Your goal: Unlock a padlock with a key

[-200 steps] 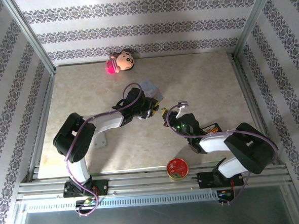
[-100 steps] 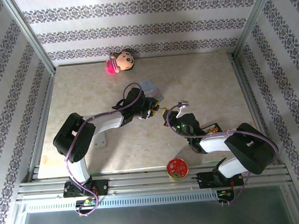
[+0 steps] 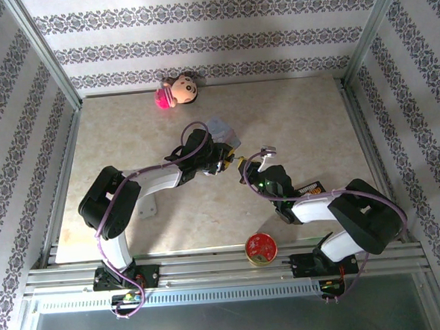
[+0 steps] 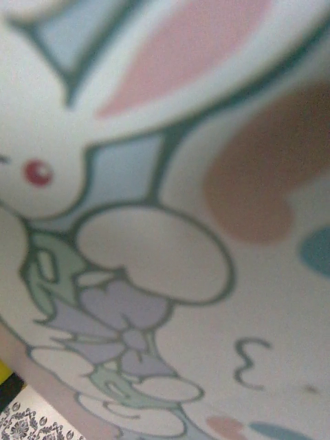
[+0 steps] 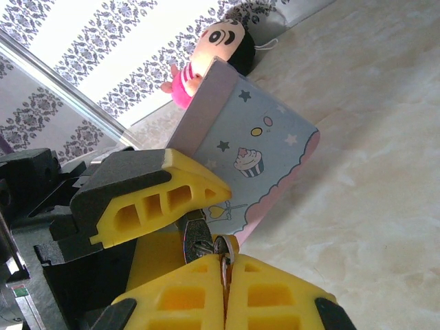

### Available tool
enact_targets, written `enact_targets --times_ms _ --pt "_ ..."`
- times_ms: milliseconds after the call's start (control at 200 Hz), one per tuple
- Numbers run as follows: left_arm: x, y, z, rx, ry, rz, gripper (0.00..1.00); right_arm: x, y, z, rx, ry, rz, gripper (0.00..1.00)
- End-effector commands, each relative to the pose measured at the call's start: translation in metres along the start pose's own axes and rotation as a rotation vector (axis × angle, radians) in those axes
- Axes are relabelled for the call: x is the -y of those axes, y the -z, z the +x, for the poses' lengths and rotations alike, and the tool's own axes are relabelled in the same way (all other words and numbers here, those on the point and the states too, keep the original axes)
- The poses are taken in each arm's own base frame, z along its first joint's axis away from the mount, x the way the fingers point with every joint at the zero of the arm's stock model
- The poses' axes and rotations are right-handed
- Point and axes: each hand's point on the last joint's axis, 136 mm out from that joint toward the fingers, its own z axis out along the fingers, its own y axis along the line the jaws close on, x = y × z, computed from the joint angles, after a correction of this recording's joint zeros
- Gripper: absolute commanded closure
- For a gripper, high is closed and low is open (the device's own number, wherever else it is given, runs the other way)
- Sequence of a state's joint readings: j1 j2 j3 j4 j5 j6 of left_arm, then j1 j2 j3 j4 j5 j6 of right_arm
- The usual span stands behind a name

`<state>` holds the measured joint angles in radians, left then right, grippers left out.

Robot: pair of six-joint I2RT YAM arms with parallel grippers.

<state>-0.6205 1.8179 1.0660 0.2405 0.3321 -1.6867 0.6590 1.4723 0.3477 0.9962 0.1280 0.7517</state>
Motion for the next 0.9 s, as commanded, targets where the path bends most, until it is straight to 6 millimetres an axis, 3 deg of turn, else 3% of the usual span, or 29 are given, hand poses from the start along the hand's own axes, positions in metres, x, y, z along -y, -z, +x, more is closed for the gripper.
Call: enact_targets --times_ms 0,200,310,625,894 --pt "-0.042 -0.011 0.022 -0.115 0.139 -0.115 0.96 -0.014 -0.007 -0.006 0.022 0.011 -0.037 1.00" --pt "-0.039 -0.010 0.021 -0.108 0.138 -0.107 0.96 0.003 -0.009 -0.001 0.018 -0.020 0.042 1.00" --pt "-0.038 -0.011 0.021 -0.107 0.136 -0.103 0.96 0.002 -0.011 0.001 0.013 -0.032 0.037 1.00" --pt "-0.044 -0.018 0.032 -0.141 0.119 -0.136 0.98 -0.025 -0.028 0.014 -0.116 -0.081 -0.049 1.00" --pt "-0.044 -0.018 0.036 -0.155 0.110 -0.142 1.00 -0.045 -0.029 0.017 -0.256 -0.089 -0.195 1.00"
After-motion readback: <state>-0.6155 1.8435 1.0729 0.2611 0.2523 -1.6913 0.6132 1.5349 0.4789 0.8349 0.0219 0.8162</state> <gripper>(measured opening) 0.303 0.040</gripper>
